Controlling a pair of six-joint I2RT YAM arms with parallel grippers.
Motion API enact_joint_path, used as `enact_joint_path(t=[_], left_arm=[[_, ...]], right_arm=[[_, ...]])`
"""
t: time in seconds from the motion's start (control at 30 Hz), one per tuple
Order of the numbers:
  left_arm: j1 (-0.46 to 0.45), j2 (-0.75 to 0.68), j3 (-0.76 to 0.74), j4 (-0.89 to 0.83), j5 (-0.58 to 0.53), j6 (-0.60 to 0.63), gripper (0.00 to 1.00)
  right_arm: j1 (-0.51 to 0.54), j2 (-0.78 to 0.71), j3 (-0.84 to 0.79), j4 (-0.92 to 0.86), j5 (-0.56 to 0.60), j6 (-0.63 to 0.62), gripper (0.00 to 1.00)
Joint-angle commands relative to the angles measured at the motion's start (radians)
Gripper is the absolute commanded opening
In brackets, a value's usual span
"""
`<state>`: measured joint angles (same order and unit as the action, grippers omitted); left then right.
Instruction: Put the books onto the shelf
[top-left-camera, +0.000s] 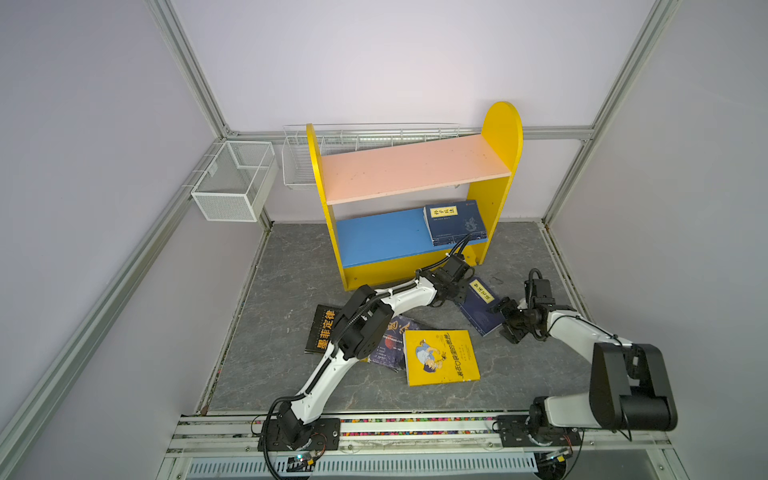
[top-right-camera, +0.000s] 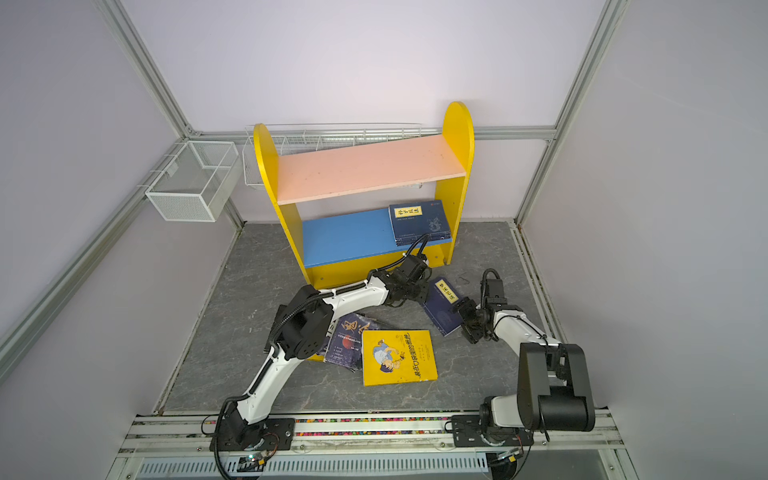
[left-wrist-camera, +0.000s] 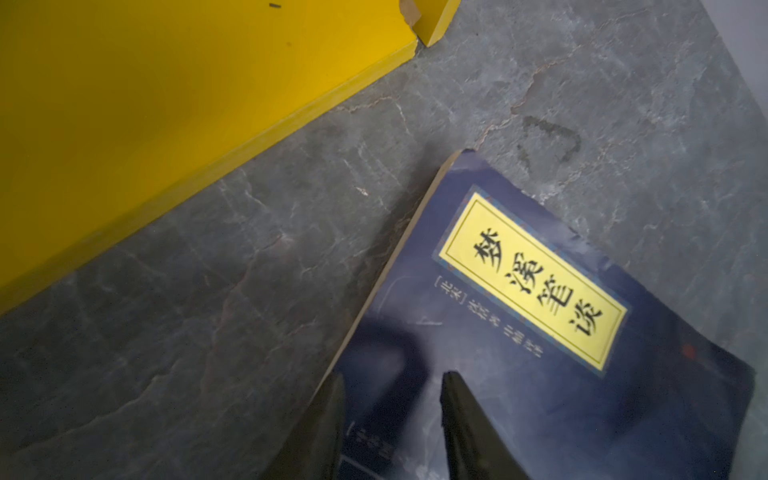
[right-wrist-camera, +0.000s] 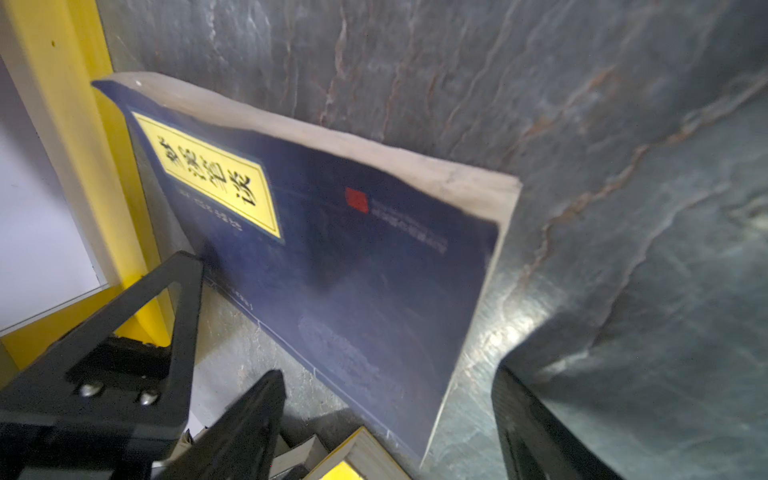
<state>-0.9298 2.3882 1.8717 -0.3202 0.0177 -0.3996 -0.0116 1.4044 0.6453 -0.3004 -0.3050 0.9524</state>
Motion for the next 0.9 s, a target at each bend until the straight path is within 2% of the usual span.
enact_joint_path(t=[0.0, 0.2, 0.33, 0.53, 0.7, 0.87], left_arm=[[-0.003, 0.008, -0.06, -0.002, 0.08, 0.0, 0.39], [-0.04, -0.006, -0.103, -0.017, 0.209, 0.057, 0.31], [-0.064, -0.041, -0.16, -0.047, 0.293, 0.113, 0.3], [-0.085, -0.089, -0.278, -0.02, 0.402, 0.12, 0.3], [-0.098, -0.148, -0.366, 0.042, 0.303, 0.082, 0.33], [-0.094, -0.235, -0.448, 0.128, 0.161, 0.039, 0.37]], right_arm=[[-0.004, 0.033, -0.026, -0.036, 0.018, -0.017, 0.82], [-0.011, 0.03, 0.018, -0.049, 0.003, -0.036, 0.82], [-0.014, 0.023, 0.081, -0.078, 0.028, -0.041, 0.82], [-0.019, 0.059, 0.209, -0.099, 0.066, -0.032, 0.82], [-0.018, 0.07, 0.264, -0.149, 0.121, -0.02, 0.83], [-0.019, 0.062, 0.199, -0.173, 0.146, -0.03, 0.83]])
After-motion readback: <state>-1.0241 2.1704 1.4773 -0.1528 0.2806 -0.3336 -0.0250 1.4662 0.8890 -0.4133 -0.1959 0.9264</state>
